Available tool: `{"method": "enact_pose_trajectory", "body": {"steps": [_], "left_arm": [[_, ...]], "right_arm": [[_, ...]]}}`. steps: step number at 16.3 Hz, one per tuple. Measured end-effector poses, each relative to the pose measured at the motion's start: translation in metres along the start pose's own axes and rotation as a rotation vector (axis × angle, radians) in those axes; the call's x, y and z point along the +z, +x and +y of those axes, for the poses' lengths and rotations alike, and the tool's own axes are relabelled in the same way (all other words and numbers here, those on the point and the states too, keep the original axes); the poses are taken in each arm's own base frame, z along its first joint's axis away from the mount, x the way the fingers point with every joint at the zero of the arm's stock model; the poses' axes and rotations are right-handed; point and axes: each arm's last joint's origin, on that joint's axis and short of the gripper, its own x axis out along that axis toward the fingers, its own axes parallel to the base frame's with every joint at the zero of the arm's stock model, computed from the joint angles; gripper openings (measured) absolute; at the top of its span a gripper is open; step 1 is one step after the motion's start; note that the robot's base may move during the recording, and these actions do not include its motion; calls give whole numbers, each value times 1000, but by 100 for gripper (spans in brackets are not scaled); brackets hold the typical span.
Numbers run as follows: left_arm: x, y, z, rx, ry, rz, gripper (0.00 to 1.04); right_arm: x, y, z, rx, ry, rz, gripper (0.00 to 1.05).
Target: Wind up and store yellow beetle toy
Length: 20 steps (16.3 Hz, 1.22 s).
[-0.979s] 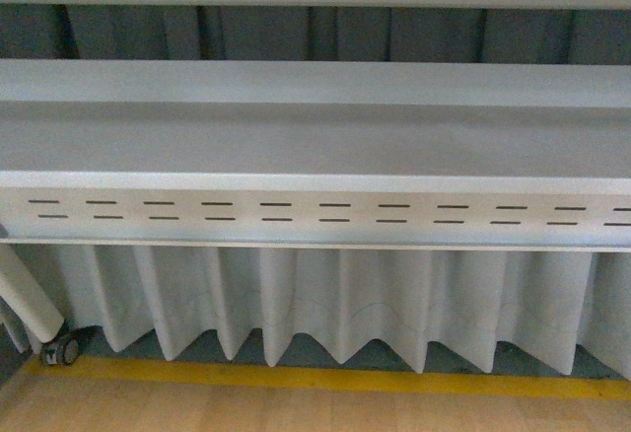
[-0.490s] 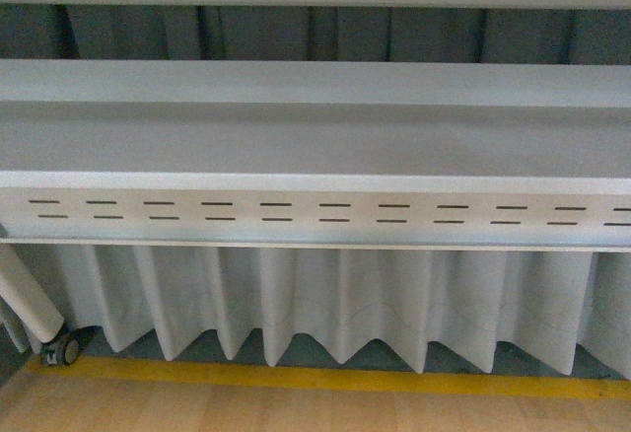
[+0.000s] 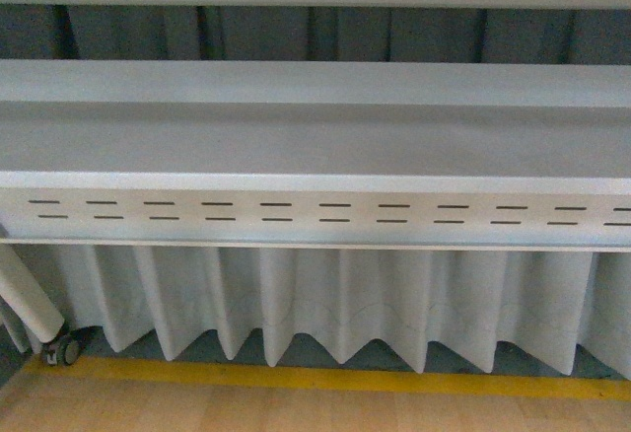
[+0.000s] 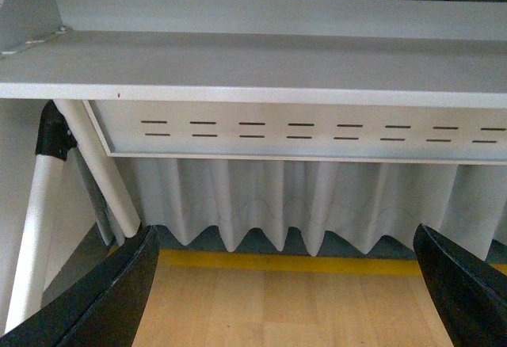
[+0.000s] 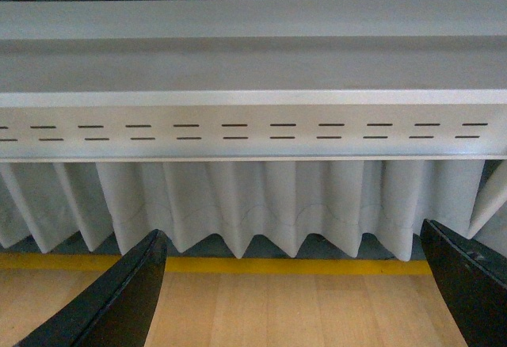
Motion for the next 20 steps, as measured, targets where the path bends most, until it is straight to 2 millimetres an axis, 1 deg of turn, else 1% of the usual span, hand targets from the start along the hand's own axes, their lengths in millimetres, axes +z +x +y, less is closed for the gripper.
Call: {"method": "enact_pose_trajectory", "body": {"steps": [20], "left_arm": [[0, 0, 0, 0, 2, -1, 98]], "right_arm": [[0, 0, 0, -1, 3, 0, 98]]}}
